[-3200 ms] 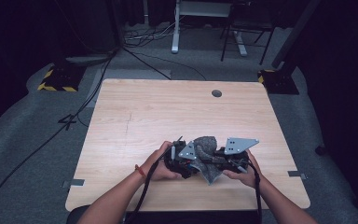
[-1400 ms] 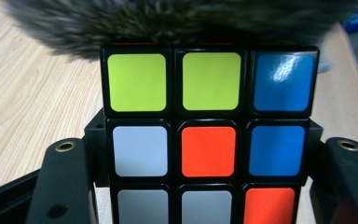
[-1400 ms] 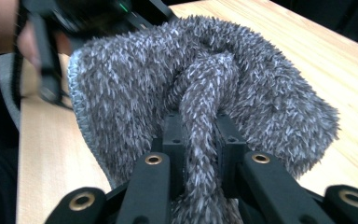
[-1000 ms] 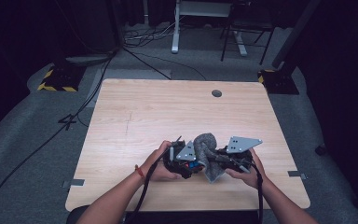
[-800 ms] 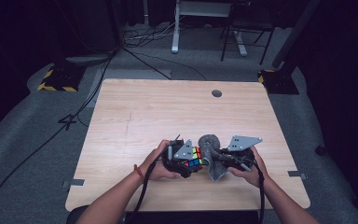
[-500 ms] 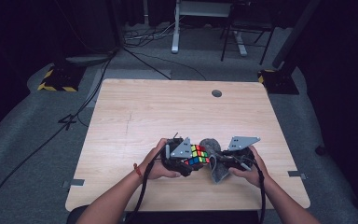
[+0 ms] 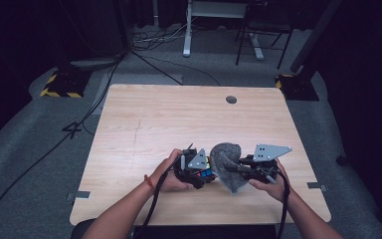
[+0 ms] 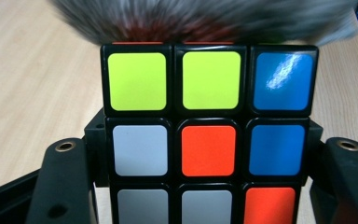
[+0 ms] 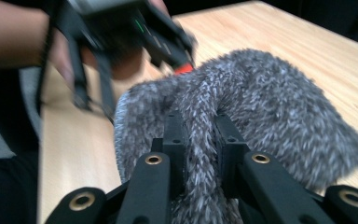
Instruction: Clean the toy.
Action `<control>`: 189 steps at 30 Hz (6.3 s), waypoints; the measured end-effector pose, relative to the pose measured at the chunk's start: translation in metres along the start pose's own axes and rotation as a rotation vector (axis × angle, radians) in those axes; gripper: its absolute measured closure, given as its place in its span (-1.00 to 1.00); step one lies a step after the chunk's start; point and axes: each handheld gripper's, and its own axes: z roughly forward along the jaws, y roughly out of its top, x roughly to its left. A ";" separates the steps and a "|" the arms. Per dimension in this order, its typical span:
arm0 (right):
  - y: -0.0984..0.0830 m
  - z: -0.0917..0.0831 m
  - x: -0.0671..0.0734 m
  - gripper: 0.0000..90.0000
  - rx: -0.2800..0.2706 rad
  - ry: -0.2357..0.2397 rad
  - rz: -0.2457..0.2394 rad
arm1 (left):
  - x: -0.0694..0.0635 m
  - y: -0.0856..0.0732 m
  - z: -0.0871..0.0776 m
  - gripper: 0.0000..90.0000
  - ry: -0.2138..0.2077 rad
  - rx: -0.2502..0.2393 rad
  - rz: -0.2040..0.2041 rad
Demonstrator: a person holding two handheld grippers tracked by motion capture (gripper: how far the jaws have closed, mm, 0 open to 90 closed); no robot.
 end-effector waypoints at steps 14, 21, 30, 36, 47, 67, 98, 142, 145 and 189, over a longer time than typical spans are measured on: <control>-0.021 0.016 -0.017 0.74 0.145 -0.053 0.055 | -0.001 0.005 -0.015 -0.26 -0.006 -0.088 -0.002; -0.025 0.019 -0.018 0.75 0.144 0.000 0.052 | -0.001 0.005 -0.014 -0.26 -0.022 -0.107 -0.006; -0.020 0.016 -0.012 0.75 0.079 0.024 0.042 | 0.005 -0.002 -0.012 -0.27 -0.050 -0.114 -0.043; -0.017 0.011 -0.011 0.75 0.026 0.053 0.053 | 0.004 -0.003 -0.008 -0.27 -0.058 -0.101 -0.045; -0.006 0.008 -0.002 0.75 -0.012 0.067 0.011 | 0.001 -0.002 -0.001 -0.29 -0.039 -0.043 -0.019; -0.022 0.018 -0.016 0.75 0.090 0.022 0.059 | -0.002 0.001 -0.007 -0.27 -0.058 -0.094 -0.007; -0.018 0.018 -0.007 0.75 0.049 0.042 0.044 | -0.001 0.005 -0.012 -0.25 -0.020 -0.098 0.005; -0.018 0.011 -0.010 0.76 0.021 0.081 0.070 | 0.000 -0.003 -0.003 -0.26 -0.022 -0.056 0.021; -0.011 0.011 -0.002 0.76 0.001 0.094 0.031 | -0.003 -0.001 0.003 -0.26 -0.031 -0.037 0.036; -0.015 0.021 -0.002 0.76 0.138 0.030 -0.009 | 0.002 0.001 -0.010 -0.25 -0.016 -0.097 0.007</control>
